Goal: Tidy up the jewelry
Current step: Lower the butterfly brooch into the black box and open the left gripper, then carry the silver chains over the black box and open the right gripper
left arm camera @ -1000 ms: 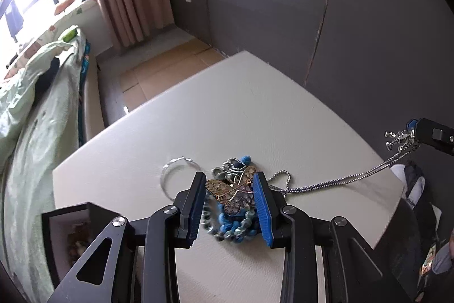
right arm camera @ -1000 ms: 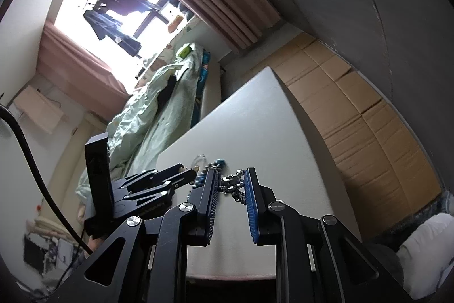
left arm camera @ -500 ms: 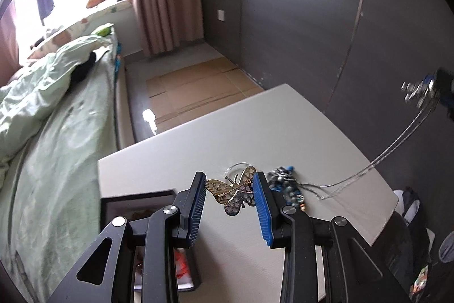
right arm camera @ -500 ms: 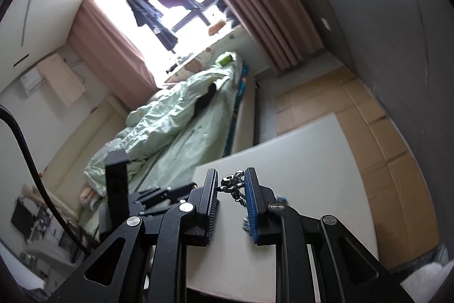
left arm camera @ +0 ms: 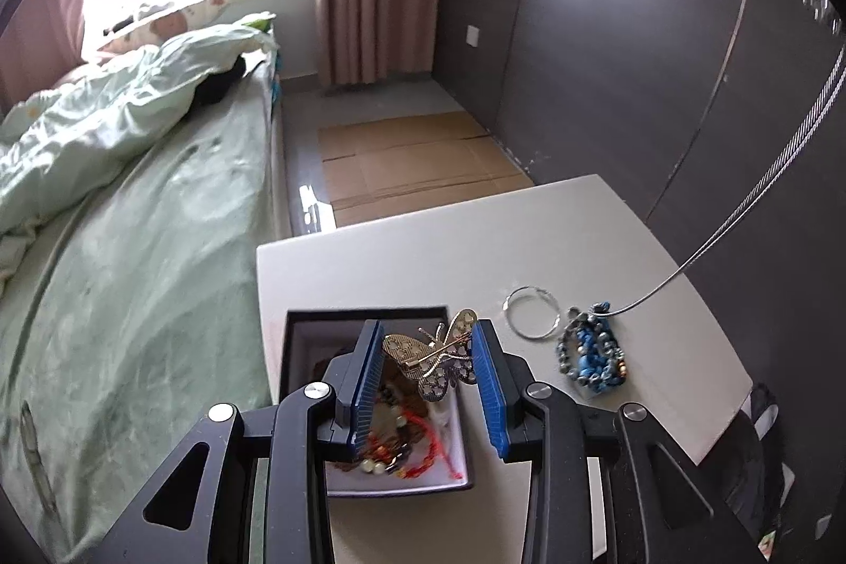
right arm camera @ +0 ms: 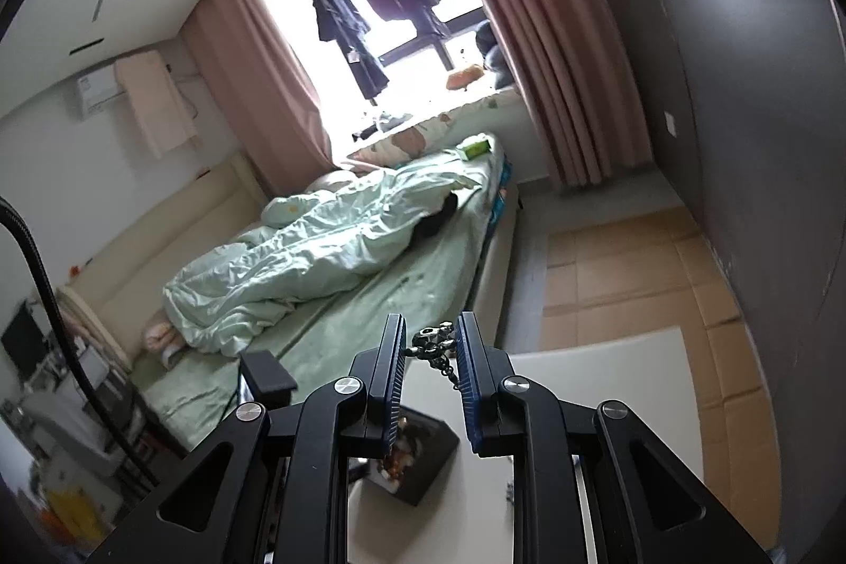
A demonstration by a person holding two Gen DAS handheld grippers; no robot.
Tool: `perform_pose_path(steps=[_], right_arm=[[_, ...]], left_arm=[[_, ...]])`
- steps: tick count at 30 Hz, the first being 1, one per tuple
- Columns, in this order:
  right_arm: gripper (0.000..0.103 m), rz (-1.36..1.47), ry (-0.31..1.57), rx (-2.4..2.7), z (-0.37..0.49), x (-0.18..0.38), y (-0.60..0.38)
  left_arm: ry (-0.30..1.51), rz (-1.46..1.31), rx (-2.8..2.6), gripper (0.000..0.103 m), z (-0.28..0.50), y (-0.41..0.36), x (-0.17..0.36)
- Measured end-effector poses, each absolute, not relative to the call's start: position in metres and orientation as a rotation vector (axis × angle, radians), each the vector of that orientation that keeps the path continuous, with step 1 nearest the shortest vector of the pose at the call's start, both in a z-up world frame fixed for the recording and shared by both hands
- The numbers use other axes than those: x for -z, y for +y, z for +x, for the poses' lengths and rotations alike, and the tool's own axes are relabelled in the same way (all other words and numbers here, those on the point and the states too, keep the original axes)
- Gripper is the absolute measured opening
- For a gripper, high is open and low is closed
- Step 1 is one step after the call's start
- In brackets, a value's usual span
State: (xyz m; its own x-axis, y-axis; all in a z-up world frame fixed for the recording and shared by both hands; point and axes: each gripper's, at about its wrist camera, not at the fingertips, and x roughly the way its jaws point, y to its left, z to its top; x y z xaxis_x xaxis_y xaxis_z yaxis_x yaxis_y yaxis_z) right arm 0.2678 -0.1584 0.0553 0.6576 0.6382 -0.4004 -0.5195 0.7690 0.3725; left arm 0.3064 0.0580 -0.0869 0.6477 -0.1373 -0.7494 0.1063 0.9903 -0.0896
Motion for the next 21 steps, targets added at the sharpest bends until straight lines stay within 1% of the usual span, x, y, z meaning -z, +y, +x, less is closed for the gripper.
perform_pose_path(steps=[4, 5, 6, 7, 8, 9, 21], right_arm=[[0.020, 0.185, 0.516, -0.666, 0.270, -0.075, -0.143], [0.020, 0.177, 0.512, -0.666, 0.271, -0.078, -0.139], [0.020, 0.167, 0.506, -0.667, 0.270, -0.082, -0.137], [0.020, 0.158, 0.501, -0.669, 0.271, -0.087, -0.133], [0.020, 0.153, 0.496, -0.672, 0.271, -0.092, -0.129], [0.020, 0.148, 0.490, -0.673, 0.271, -0.096, -0.126], [0.020, 0.084, 0.410, -0.726, 0.268, -0.147, -0.079]], left_arm=[[0.884, -0.081, 0.143, 0.037, 0.308, 0.070, 0.095], [0.903, -0.095, 0.148, 0.040, 0.310, 0.072, 0.097], [0.913, -0.106, 0.152, 0.048, 0.310, 0.074, 0.097], [0.914, -0.120, 0.153, 0.053, 0.309, 0.077, 0.097], [0.906, -0.127, 0.151, 0.061, 0.308, 0.079, 0.096], [0.896, -0.132, 0.147, 0.068, 0.306, 0.082, 0.095], [0.836, -0.165, 0.105, 0.069, 0.287, 0.113, 0.080]])
